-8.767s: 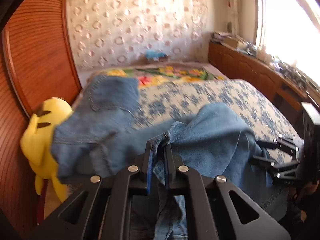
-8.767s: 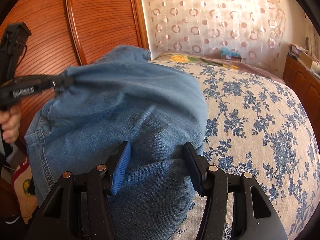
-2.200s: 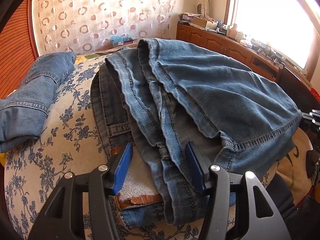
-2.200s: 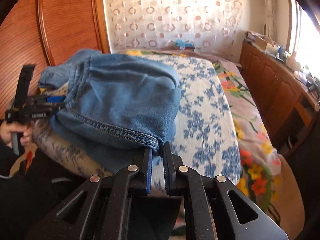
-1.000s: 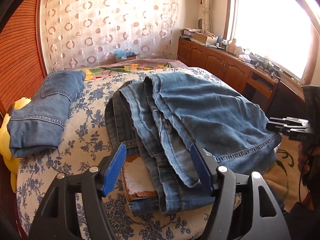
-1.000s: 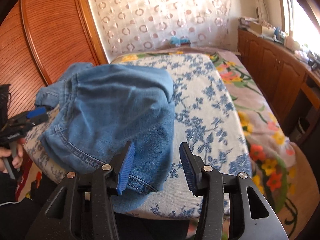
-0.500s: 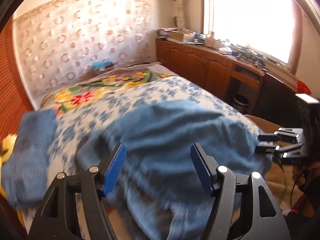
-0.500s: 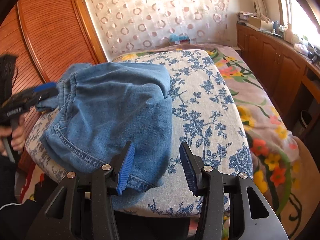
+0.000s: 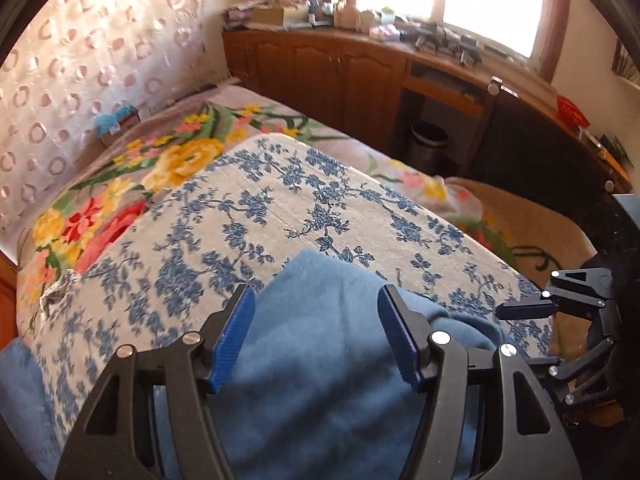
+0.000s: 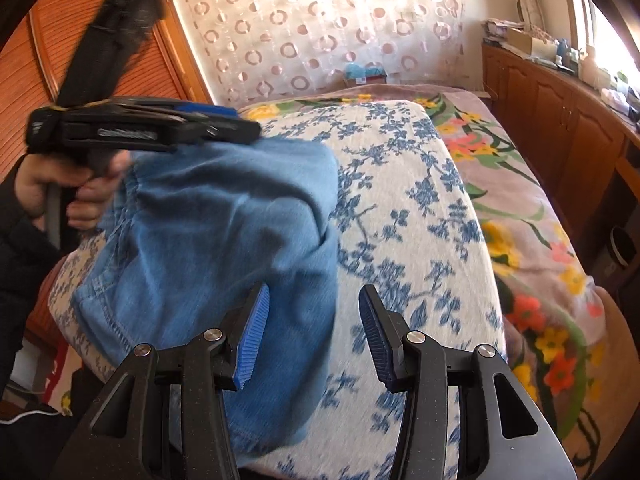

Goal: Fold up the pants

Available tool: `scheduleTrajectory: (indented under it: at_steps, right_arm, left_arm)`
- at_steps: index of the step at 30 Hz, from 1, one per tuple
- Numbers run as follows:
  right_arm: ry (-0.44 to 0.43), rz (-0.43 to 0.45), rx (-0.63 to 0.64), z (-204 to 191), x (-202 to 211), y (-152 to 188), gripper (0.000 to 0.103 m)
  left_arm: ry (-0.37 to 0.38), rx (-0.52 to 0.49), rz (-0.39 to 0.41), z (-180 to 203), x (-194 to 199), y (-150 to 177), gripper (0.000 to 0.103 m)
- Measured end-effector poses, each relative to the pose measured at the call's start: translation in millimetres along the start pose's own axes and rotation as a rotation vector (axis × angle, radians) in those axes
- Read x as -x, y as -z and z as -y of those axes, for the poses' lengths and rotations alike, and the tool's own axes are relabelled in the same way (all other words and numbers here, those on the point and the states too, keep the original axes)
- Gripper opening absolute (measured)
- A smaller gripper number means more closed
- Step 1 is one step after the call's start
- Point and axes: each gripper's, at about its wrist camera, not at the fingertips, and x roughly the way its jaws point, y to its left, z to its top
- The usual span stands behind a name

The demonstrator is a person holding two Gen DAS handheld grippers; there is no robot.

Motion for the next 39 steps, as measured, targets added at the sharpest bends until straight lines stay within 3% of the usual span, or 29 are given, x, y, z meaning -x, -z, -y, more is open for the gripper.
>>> scheduleTrajectory:
  at_steps: [6, 9, 13, 21, 26, 27, 39]
  right_arm:
    - [-0.027, -0.031, -0.01, 9.6, -17.9, -10.5, 0.047]
    - [-0.045, -0.045, -0.024, 12.7, -26.2, -11.1, 0.047]
    - [-0.056, -0.062, -0.03, 15.3, -33.3, -9.0, 0.047]
    - [-0.073, -0.075, -0.041, 13.9, -29.0, 2.0, 0.046]
    - [-0.123, -0.09, -0.028, 5.6, -21.4, 9.1, 0.011]
    - [-0.122, -0.089, -0.029, 3.6, -17.6, 10.7, 0.009]
    - [-0.099, -0.089, -0.027, -2.2, -1.5, 15.7, 0.003]
  left_arm:
    - [0.038, 0.004, -0.147, -12.2, -54.1, -20.9, 0.061]
    - [0.077, 0.023, -0.186, -15.3, -67.4, -20.2, 0.044]
    - [0.055, 0.02, -0.168, -16.1, -66.6, -16.1, 0.003]
    - [-0.016, 0.095, 0.006, -32.7, -28.5, -20.6, 0.0]
    - [-0.072, 0.067, 0.036, -29.7, -22.0, -23.3, 0.0]
    - [-0.076, 0.065, 0.038, -29.3, -21.8, -22.8, 0.0]
    - [-0.125, 0.104, 0.072, -40.7, -18.3, -16.5, 0.0]
